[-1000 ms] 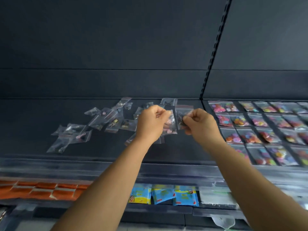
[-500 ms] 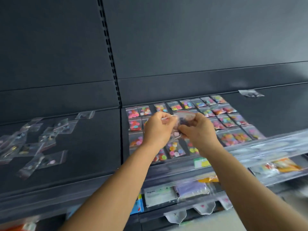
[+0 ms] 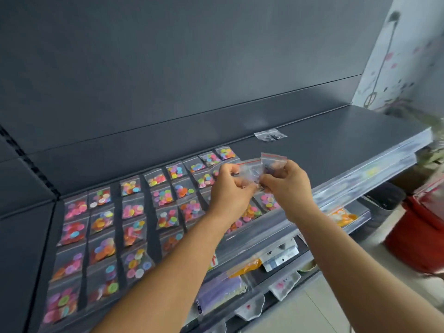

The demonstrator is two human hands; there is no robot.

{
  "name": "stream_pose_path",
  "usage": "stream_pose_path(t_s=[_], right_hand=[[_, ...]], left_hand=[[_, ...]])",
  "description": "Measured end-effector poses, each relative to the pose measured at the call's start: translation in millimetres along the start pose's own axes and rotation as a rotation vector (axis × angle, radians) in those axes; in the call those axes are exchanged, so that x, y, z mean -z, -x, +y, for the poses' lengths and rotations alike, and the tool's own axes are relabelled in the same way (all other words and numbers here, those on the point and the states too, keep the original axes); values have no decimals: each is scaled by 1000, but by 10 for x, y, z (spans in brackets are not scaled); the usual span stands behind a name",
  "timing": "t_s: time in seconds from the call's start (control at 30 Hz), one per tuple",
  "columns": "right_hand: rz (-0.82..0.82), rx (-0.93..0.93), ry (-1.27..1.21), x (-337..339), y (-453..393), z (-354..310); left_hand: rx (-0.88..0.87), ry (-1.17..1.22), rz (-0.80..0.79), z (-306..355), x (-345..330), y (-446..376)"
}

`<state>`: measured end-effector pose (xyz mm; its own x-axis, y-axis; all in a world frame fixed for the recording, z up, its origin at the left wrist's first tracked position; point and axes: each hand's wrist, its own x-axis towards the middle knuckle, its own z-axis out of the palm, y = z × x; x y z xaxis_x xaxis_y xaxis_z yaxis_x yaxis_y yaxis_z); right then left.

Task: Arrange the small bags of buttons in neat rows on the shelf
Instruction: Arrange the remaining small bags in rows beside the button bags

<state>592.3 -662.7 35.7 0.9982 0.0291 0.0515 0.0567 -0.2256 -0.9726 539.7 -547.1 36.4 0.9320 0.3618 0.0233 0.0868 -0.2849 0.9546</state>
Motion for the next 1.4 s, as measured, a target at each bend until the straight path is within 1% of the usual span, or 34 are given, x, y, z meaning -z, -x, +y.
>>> stream_pose_path(t_s=[0.13, 0.37, 0.43, 0.5, 0.63, 0.77, 0.87, 0.97, 1.03, 1.13, 1.2, 1.27, 1.3, 1.33, 1.4], right_hand=[[57, -9, -8, 173, -405, 38], [111, -59, -74, 399, -1108, 128], [131, -78, -38, 439, -1309, 225], [132, -71, 69, 483, -1510, 318], [56, -44, 230, 574, -1949, 472], [-95, -11, 414, 628, -2374, 584], [-197, 3, 479, 660, -2640, 654], [-274, 24, 556, 666, -2846, 737], [-306, 61, 585, 662, -2918, 780], [-349, 151, 633, 703, -2950, 798], [-378, 282, 656, 765, -2935, 788], [-462, 476, 686, 827, -2911, 798], [-516, 553, 703, 849, -2899, 812], [-557, 599, 729, 867, -2888, 824], [-578, 620, 769, 897, -2885, 859]], left_hand=[[-9, 54, -34, 63, -313, -444], [16, 43, -49, 112, -729, -1123], [39, 28, -23, 94, -803, -1275], [72, -11, 0, 59, -876, -1421], [130, -90, 81, -19, -1067, -1720], [189, -124, 146, -24, -1324, -1911], [233, -163, 195, -3, -1512, -2024], [231, -299, 249, 11, -1643, -2100], [195, -449, 285, 12, -1702, -2100], [193, -628, 311, 55, -1745, -2037], [94, -741, 306, 59, -1733, -1991], [-27, -813, 203, 39, -1716, -1955], [-52, -832, 133, 28, -1709, -1941], [-56, -842, 73, 16, -1707, -1927], [-56, -846, 31, 2, -1721, -1921]])
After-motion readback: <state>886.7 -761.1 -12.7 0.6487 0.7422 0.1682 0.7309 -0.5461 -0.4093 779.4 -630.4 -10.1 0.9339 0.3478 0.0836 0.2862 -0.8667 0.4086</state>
